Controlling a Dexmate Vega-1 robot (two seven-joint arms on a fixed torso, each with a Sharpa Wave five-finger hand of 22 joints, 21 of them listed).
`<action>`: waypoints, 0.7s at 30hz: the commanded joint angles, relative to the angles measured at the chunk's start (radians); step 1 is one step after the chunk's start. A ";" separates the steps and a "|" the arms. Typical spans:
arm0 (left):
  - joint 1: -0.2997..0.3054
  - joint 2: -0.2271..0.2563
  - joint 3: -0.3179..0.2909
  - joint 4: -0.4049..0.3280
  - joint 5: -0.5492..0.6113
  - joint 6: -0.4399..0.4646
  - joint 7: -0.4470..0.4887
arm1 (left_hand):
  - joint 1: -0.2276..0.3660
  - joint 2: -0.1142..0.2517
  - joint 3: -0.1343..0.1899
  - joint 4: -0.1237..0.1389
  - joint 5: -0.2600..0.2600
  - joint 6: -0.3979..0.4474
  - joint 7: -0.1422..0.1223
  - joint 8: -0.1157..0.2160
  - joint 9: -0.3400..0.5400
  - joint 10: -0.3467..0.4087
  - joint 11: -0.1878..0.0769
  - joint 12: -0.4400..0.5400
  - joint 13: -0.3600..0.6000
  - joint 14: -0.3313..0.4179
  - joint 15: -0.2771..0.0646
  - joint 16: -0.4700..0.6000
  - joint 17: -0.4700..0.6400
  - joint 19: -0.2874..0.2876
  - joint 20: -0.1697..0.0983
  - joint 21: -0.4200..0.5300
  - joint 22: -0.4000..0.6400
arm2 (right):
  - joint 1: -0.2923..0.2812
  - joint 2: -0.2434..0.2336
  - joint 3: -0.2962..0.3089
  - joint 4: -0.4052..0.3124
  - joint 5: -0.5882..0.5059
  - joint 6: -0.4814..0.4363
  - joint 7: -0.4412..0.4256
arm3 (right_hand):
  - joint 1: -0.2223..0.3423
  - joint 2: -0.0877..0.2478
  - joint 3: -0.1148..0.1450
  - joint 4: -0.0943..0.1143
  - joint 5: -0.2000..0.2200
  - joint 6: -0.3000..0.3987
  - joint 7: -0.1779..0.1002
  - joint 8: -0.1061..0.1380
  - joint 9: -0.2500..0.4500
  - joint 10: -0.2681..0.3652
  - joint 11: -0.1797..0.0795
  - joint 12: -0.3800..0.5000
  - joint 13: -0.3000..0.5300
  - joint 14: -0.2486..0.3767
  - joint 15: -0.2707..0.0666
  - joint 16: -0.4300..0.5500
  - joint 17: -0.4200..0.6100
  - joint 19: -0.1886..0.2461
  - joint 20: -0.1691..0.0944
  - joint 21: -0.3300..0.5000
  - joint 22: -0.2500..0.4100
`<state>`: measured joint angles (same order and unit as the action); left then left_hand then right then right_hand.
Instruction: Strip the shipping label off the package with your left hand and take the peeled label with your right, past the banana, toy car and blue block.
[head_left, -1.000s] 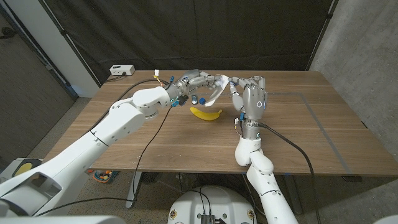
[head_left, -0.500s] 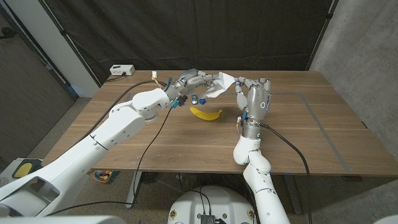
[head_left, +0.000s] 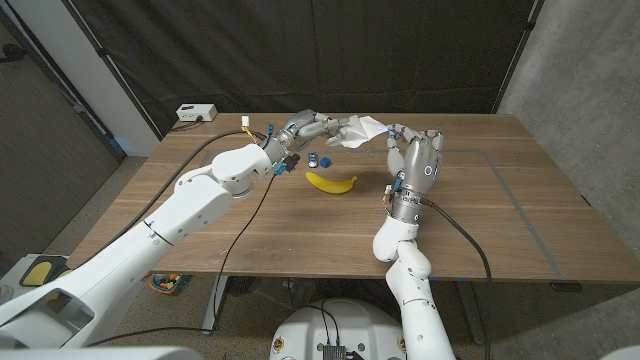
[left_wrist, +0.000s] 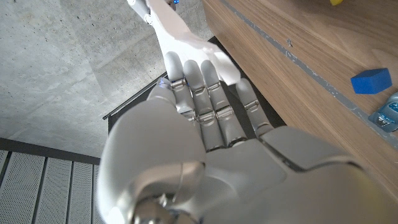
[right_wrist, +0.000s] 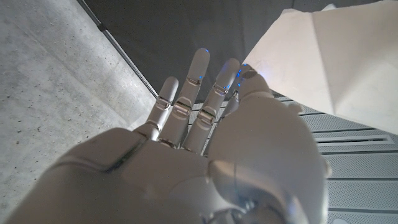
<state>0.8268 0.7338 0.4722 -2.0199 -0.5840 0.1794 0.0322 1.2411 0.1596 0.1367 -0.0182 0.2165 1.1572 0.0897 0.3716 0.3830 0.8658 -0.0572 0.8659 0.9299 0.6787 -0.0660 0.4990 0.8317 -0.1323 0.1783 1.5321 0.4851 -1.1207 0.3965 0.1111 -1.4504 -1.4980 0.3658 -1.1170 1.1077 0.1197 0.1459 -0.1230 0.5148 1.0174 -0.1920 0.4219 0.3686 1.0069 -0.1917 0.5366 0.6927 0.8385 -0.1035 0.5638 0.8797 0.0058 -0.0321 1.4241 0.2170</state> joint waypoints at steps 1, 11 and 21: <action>0.011 -0.004 -0.007 0.003 0.005 -0.011 0.010 | -0.009 -0.006 0.111 -0.100 -0.002 0.003 -0.005 0.010 0.008 -0.041 -0.057 0.011 0.000 0.010 -0.079 -0.005 0.007 0.004 -0.002 0.001 0.005 | 0.011 0.045 0.045 0.019 -0.006 0.009 0.000 | 0.004 0.020 -0.006 0.001 0.008 0.042 0.047 0.004 0.198 -0.004 0.004 0.003 0.002 -0.002 -0.130 0.006 0.003 -0.019 -0.063 0.012 0.008; 0.009 0.002 -0.002 -0.006 0.032 -0.014 0.016 | -0.017 -0.012 0.123 -0.101 0.000 0.007 -0.003 0.016 0.019 -0.033 -0.056 0.013 -0.013 0.017 -0.082 -0.011 0.011 0.010 -0.002 0.001 0.008 | 0.020 0.057 0.060 0.030 0.006 0.016 0.000 | 0.008 0.027 -0.014 0.003 0.011 0.037 0.056 0.001 0.199 -0.012 0.009 0.004 0.005 -0.029 -0.128 0.012 0.010 -0.052 -0.050 0.037 0.019; 0.005 0.000 0.002 -0.009 0.047 -0.012 0.017 | -0.025 -0.018 0.135 -0.102 0.000 -0.002 -0.006 0.015 0.028 -0.032 -0.056 0.012 -0.027 0.020 -0.085 -0.019 0.016 0.009 0.000 -0.001 0.012 | 0.025 0.057 0.067 0.034 0.012 0.018 0.000 | 0.009 0.031 -0.021 0.005 0.011 0.035 0.058 0.000 0.200 -0.018 0.010 0.007 0.007 -0.034 -0.128 0.021 0.013 -0.060 -0.052 0.057 0.023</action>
<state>0.8347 0.7342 0.4682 -2.0228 -0.5551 0.1676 0.0449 1.2249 0.1434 0.1589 -0.0156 0.2163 1.1573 0.0897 0.3811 0.4062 0.8659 -0.0575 0.8759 0.9073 0.6863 -0.0661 0.4840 0.8455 -0.1269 0.1731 1.5321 0.4941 -1.1025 0.4471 0.1684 -1.4232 -1.4941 0.3844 -1.1171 1.1235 0.1355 0.1291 -0.1171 0.5217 1.0072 -0.1819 0.4208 0.3788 0.9972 -0.1820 0.5365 0.6951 0.8064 -0.0930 0.5771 0.8904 -0.0466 -0.0348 1.4710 0.2351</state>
